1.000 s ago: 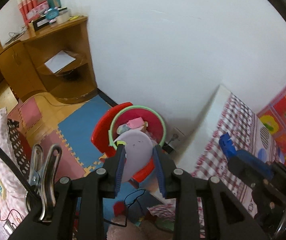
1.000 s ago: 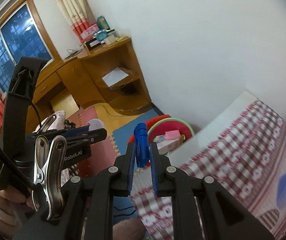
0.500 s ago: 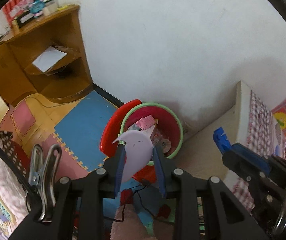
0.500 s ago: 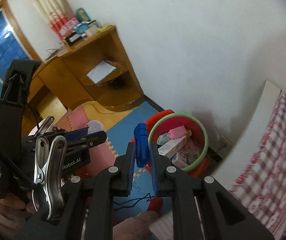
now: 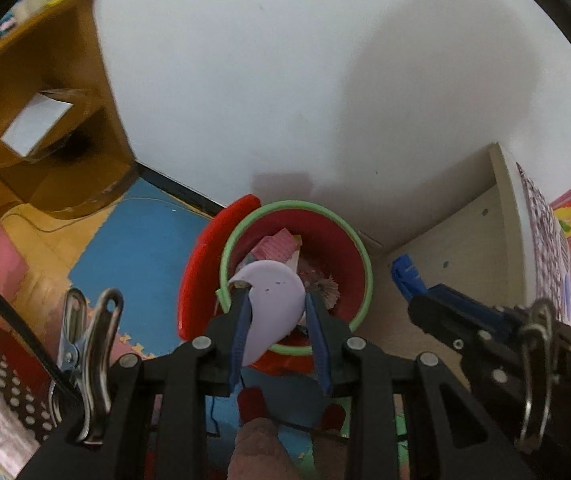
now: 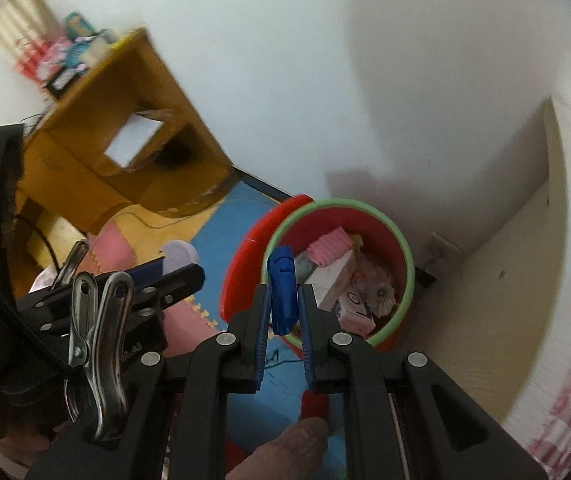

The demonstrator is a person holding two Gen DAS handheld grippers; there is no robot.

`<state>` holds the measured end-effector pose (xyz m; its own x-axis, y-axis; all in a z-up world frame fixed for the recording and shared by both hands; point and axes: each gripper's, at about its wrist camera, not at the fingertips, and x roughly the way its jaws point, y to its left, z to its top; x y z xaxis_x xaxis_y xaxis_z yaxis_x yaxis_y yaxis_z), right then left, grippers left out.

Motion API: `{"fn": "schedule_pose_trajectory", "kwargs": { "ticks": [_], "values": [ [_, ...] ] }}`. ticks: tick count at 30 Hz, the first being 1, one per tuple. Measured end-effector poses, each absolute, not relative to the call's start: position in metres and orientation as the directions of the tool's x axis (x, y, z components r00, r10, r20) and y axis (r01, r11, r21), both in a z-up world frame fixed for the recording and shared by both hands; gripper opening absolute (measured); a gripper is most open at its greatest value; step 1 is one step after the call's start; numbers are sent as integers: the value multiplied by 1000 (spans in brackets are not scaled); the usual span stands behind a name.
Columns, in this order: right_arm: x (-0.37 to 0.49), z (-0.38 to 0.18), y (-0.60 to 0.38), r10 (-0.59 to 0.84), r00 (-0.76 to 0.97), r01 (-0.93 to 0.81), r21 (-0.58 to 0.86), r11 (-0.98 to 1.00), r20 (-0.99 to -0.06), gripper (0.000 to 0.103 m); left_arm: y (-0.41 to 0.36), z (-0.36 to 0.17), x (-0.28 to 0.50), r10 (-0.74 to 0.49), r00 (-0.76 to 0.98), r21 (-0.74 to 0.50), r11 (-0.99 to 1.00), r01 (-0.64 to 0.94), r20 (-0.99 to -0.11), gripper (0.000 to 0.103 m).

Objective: Collect trash
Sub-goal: 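Open both grippers to drop the crescent object and blue item into the bucket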

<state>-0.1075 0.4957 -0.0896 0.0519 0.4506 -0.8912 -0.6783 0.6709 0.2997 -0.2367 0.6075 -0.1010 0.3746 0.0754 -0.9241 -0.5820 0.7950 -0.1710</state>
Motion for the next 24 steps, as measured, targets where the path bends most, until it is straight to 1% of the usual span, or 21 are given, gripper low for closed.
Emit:
{"fn": "schedule_pose_trajectory", "kwargs": {
  "ticks": [11,19,24],
  "values": [
    [-70,-156,518,309,47,-568,229,791,-950,15,640,-169,-192,-63,378,-262,823,-503,-924,30],
    [-54,-196,524,249,4,-523,210,826,-968,15,649,-220,-166,-96,326,-258,825,-502,-941,30],
    [-46,-209,527,237,-10,-505,210,837,-971,15,645,-237,-154,-108,313,-258,833,-490,-944,30]
  ]
}}
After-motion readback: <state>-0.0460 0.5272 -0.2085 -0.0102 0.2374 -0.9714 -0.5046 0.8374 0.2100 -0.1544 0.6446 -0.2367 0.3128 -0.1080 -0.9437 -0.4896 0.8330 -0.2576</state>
